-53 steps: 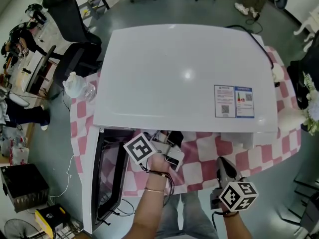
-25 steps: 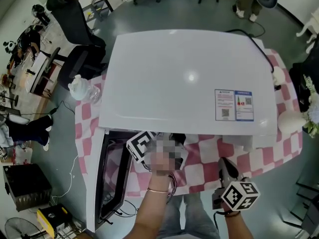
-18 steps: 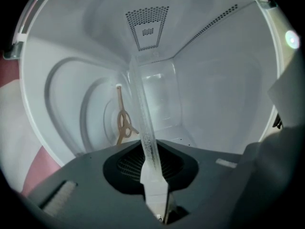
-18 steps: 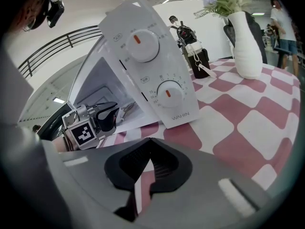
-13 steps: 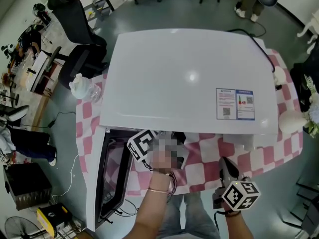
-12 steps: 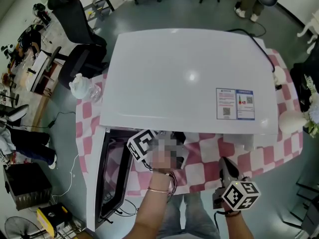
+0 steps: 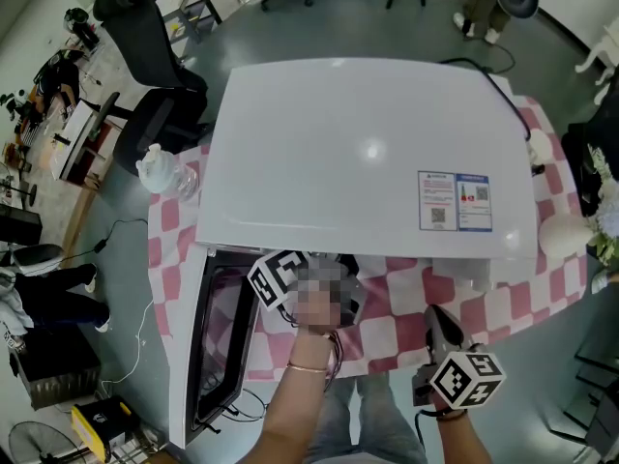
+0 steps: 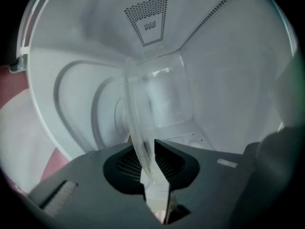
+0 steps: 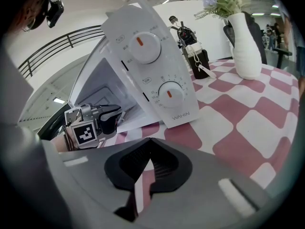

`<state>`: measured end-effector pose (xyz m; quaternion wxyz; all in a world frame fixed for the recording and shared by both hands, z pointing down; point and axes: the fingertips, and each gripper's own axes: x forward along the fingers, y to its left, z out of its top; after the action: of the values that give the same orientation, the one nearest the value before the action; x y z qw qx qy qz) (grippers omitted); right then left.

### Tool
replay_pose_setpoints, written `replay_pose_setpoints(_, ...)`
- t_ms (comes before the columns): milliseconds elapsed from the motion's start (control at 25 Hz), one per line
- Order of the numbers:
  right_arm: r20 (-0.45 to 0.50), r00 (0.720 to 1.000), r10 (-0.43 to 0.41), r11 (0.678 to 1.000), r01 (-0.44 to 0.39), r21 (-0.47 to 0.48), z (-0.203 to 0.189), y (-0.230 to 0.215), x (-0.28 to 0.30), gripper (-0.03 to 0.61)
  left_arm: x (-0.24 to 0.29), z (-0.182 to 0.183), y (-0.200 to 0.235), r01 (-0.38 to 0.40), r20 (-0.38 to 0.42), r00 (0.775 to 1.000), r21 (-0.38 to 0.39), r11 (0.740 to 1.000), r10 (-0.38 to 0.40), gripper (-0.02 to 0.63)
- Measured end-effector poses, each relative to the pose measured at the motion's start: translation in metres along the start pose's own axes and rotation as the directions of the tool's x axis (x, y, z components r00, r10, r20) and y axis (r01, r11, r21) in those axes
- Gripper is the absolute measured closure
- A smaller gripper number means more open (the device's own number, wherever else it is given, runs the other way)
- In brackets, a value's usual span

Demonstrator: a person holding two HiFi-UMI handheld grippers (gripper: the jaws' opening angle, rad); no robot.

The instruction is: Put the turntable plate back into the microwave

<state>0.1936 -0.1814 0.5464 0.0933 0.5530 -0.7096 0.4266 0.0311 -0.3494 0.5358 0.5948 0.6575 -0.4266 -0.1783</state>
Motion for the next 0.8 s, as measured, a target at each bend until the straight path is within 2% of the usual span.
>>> replay_pose_setpoints(200, 0.006, 1.0, -0.004, 1.0, 0.004, 0.001, 0.001, -0.001, -0.003, 0.569, 0.0, 0.003, -0.001, -0.002, 0.009, 1.0, -0.007, 1.0, 0.002, 0.537)
replay_pose_setpoints(400, 0.011, 1.0, -0.003, 1.0, 0.003, 0.002, 0.0, 0.001, -0.006, 0.569, 0.0, 0.006, -0.006, 0.013, 0.017, 1.0, -0.011, 1.0, -0.013, 0.461)
replay_pose_setpoints(640, 0.018, 1.0, -0.004, 1.0, 0.004, 0.005, -0.001, 0.003, -0.012, 0.569, 0.001, 0.006, -0.012, 0.0, 0.006, 1.0, 0.025, 1.0, 0.0, 0.346)
replay_pose_setpoints(800, 0.025, 1.0, -0.007, 1.0, 0.007, 0.009, -0.001, 0.003, -0.016, 0.569, 0.001, 0.004, -0.014, -0.034, -0.005, 0.999, 0.104, 0.994, 0.035, 0.284)
